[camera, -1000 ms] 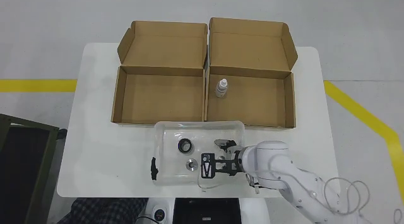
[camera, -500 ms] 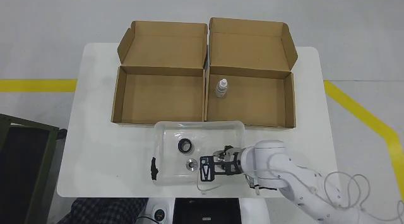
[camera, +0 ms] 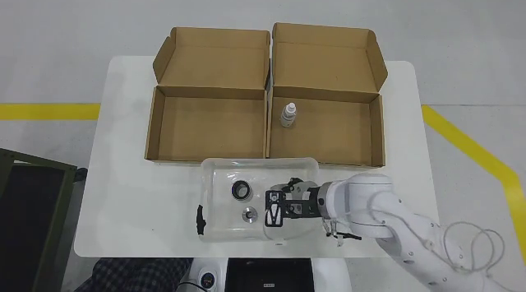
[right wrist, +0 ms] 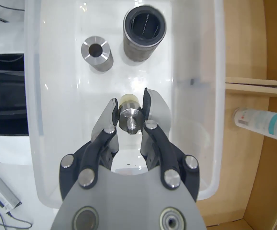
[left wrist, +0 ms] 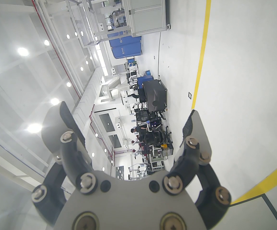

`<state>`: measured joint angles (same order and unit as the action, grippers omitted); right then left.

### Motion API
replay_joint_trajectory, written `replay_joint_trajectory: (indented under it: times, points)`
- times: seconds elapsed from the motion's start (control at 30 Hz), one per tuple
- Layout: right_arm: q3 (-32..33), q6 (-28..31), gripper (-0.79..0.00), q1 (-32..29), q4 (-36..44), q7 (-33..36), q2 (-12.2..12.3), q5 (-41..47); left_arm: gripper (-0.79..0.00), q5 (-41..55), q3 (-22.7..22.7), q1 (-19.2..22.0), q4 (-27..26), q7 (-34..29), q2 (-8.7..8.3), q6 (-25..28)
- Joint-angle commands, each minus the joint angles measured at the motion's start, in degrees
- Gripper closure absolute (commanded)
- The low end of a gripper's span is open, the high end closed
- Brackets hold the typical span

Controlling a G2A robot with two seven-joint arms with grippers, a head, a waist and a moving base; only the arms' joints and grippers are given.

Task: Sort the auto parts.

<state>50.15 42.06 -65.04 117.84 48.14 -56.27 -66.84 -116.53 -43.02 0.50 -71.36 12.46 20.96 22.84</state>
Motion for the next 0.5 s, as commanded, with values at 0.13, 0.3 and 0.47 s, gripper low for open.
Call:
replay_joint_trajectory:
  times: [0.13,0.3,0.47]
  points:
    - [4.72,-1.39,0.000,-2.50,1.53,-9.42,0.69,-1.78,-0.785,0.00,0.00,0.00,0.00,0.00,0.00,0.00]
    - [8.63,-1.51,0.000,-5.19,2.15,-16.72,1.28,-2.00,-0.785,0.00,0.00,0.00,0.00,0.00,0.00,0.00]
    - [12.46,-0.61,0.000,-7.41,2.34,-22.56,1.80,-0.65,-0.785,0.00,0.00,0.00,0.00,0.00,0.00,0.00]
